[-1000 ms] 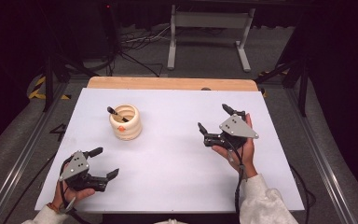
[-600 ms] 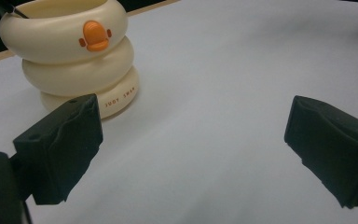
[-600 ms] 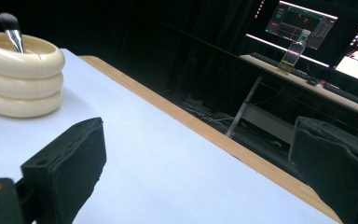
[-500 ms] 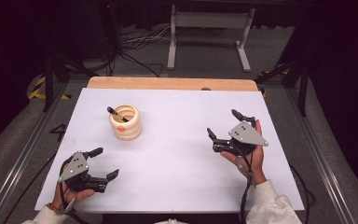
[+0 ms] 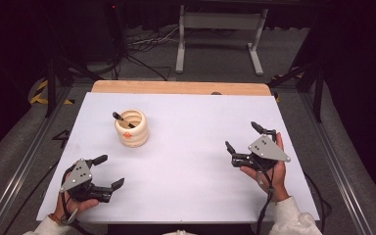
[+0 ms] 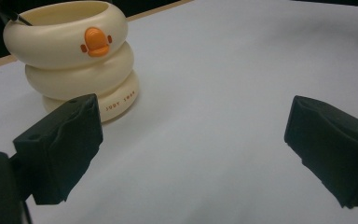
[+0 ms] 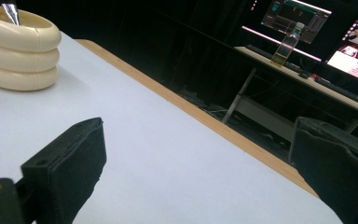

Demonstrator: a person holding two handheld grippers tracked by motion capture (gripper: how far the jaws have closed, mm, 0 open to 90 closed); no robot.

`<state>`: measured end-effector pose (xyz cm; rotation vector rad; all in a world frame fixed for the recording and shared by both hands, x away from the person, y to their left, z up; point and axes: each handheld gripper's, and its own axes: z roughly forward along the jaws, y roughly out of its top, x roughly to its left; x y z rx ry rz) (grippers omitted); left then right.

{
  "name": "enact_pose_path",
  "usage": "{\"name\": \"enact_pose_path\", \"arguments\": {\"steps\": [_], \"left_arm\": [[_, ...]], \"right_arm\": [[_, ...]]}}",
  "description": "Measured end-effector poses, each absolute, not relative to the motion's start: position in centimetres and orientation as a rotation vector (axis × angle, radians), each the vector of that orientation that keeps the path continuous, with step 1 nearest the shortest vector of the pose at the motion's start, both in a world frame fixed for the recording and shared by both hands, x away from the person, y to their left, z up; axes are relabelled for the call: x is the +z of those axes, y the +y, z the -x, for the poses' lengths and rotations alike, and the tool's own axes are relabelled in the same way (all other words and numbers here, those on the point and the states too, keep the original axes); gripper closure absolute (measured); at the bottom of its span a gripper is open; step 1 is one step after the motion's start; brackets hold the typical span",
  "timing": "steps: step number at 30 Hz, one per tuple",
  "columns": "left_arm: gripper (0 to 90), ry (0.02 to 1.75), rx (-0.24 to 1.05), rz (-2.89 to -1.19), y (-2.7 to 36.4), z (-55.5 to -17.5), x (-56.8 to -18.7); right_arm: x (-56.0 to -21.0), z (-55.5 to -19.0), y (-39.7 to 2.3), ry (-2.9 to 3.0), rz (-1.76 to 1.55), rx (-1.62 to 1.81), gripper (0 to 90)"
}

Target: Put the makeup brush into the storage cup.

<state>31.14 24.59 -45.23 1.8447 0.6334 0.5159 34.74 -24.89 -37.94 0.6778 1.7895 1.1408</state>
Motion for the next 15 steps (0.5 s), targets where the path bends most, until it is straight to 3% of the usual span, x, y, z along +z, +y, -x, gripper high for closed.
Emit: {"name": "enact_pose_path", "arguments": {"steps": [15], "left_arm": [[5.3, 0.627, 0.518, -1.845, 24.5, -31.1, -45.2]], "right_arm": [[-38.8, -33.4, -26.2, 1.809, -0.674, 1.111, 4.6]]}}
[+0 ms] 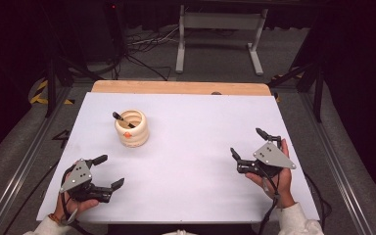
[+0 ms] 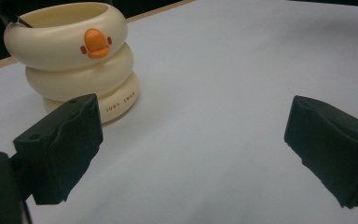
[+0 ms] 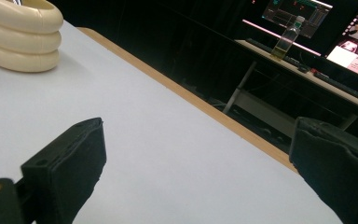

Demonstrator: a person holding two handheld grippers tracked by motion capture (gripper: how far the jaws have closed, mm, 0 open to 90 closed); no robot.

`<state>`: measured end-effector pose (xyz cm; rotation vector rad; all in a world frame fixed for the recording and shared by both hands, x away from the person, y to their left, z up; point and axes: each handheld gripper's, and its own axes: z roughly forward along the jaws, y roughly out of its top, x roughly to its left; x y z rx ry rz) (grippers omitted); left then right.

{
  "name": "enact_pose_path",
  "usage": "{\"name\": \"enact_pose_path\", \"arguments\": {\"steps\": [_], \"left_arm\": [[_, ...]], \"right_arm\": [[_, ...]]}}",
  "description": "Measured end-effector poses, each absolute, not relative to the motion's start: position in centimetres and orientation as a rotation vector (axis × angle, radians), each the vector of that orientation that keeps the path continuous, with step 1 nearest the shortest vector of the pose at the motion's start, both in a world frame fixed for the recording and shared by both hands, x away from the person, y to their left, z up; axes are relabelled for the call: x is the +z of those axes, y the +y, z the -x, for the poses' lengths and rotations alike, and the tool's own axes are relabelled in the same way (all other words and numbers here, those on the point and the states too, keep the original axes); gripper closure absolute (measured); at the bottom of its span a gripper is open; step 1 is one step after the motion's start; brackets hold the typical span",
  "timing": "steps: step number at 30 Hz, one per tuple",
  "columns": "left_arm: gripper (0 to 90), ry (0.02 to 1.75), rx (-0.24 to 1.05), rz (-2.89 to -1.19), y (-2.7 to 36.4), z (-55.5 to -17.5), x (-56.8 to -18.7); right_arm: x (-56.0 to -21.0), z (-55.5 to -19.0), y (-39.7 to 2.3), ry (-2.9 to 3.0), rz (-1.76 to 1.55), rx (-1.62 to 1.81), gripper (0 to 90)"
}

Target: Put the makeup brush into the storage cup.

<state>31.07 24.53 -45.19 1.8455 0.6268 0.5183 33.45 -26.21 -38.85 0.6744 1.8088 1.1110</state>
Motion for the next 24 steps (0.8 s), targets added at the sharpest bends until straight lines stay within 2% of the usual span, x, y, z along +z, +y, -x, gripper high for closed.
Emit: {"name": "enact_pose_path", "arguments": {"steps": [24], "left_arm": [[5.3, 0.623, 0.519, -1.851, 24.3, -31.1, -45.2]], "right_arm": [[-41.6, -30.8, -28.8, 1.841, -0.733, 1.067, 4.8]]}}
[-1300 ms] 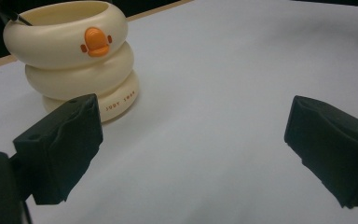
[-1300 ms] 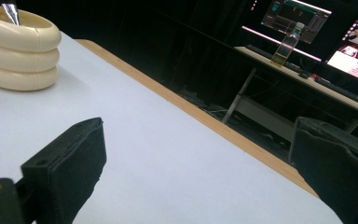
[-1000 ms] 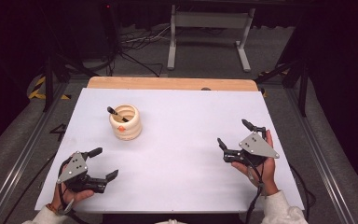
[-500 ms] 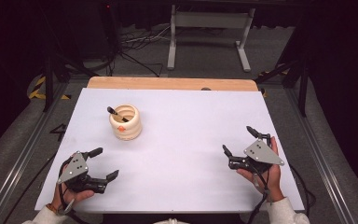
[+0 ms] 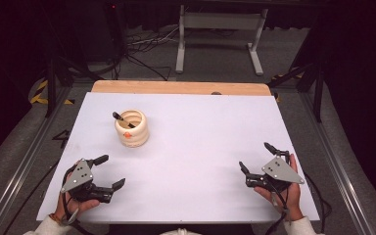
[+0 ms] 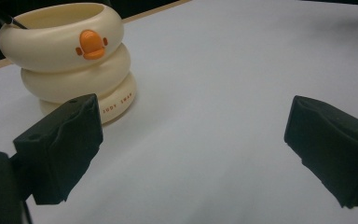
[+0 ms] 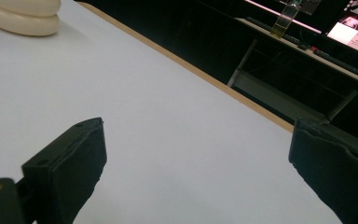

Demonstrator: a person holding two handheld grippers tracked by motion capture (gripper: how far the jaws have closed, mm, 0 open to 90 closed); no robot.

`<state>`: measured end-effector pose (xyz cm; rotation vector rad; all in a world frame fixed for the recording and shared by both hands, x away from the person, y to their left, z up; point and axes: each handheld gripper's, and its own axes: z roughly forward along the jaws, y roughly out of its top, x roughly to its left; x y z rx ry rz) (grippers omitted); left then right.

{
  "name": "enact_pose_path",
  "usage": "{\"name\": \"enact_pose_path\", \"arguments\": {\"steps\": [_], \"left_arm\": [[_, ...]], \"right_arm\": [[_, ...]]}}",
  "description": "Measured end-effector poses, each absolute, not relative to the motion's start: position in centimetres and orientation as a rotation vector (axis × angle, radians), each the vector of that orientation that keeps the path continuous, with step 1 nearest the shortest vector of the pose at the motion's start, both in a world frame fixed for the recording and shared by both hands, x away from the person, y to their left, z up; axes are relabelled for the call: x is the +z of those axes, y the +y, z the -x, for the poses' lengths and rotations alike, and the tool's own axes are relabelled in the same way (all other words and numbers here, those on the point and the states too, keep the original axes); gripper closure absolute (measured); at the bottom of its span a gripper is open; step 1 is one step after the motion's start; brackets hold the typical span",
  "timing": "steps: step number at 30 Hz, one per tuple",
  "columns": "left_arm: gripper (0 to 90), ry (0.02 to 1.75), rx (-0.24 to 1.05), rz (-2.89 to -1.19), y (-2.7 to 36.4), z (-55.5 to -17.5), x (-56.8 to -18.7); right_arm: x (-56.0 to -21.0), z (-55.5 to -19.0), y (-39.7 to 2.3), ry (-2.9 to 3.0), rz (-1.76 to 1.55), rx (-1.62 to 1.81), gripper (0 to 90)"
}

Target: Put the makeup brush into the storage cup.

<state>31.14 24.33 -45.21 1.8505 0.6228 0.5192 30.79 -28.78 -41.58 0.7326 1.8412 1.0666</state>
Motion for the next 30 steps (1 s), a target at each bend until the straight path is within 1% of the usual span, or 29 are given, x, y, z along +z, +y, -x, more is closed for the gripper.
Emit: {"name": "enact_pose_path", "arguments": {"steps": [19, 30], "left_arm": [[5.4, 0.626, 0.521, -1.842, 24.4, -31.1, -45.1], [5.3, 0.613, 0.523, -1.846, 24.2, -31.0, -45.0]], "right_arm": [[-43.6, -29.4, -30.9, 1.857, -0.804, 1.04, 4.8], [-43.4, -28.9, -30.8, 1.838, -0.796, 1.065, 4.8]]}}
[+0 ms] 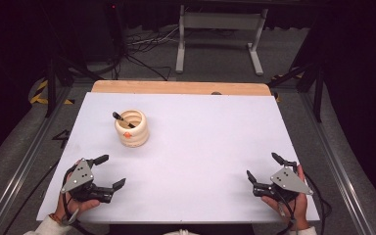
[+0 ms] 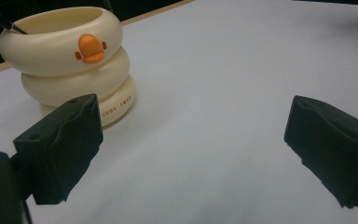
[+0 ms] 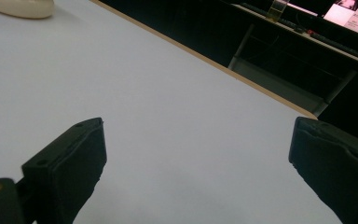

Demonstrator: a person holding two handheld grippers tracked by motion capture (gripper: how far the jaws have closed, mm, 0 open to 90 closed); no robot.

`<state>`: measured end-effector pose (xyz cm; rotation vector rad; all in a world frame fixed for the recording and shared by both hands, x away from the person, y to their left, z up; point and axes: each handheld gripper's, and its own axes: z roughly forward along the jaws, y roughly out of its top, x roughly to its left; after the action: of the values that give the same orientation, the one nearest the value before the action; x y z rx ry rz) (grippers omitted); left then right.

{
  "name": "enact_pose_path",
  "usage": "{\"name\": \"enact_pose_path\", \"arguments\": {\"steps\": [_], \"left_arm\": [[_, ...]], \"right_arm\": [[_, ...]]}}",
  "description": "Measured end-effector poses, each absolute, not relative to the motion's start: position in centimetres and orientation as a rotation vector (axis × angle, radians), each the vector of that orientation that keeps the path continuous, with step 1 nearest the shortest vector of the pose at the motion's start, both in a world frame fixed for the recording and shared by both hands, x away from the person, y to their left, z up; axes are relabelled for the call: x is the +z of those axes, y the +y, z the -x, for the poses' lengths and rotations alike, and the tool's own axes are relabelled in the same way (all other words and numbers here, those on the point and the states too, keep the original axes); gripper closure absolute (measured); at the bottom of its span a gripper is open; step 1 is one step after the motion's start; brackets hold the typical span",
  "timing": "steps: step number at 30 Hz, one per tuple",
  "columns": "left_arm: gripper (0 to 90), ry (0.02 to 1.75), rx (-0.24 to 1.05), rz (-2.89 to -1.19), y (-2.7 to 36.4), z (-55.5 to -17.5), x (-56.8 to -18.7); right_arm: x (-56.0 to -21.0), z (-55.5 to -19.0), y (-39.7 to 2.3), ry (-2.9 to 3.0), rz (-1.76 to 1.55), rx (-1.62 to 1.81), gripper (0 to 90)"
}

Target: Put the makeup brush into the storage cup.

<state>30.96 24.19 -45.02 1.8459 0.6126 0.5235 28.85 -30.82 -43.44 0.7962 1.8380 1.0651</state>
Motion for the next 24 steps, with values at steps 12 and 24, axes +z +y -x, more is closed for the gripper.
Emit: {"name": "enact_pose_path", "arguments": {"steps": [12, 24], "left_arm": [[5.3, 0.616, 0.529, -1.844, 24.26, -31.11, -45.0], [5.5, 0.621, 0.518, -1.847, 24.17, -31.09, -45.07]], "right_arm": [[-43.38, -28.75, -30.88, 1.824, -0.8, 1.081, 4.9], [-43.38, -28.62, -30.84, 1.808, -0.793, 1.077, 4.9]]}}
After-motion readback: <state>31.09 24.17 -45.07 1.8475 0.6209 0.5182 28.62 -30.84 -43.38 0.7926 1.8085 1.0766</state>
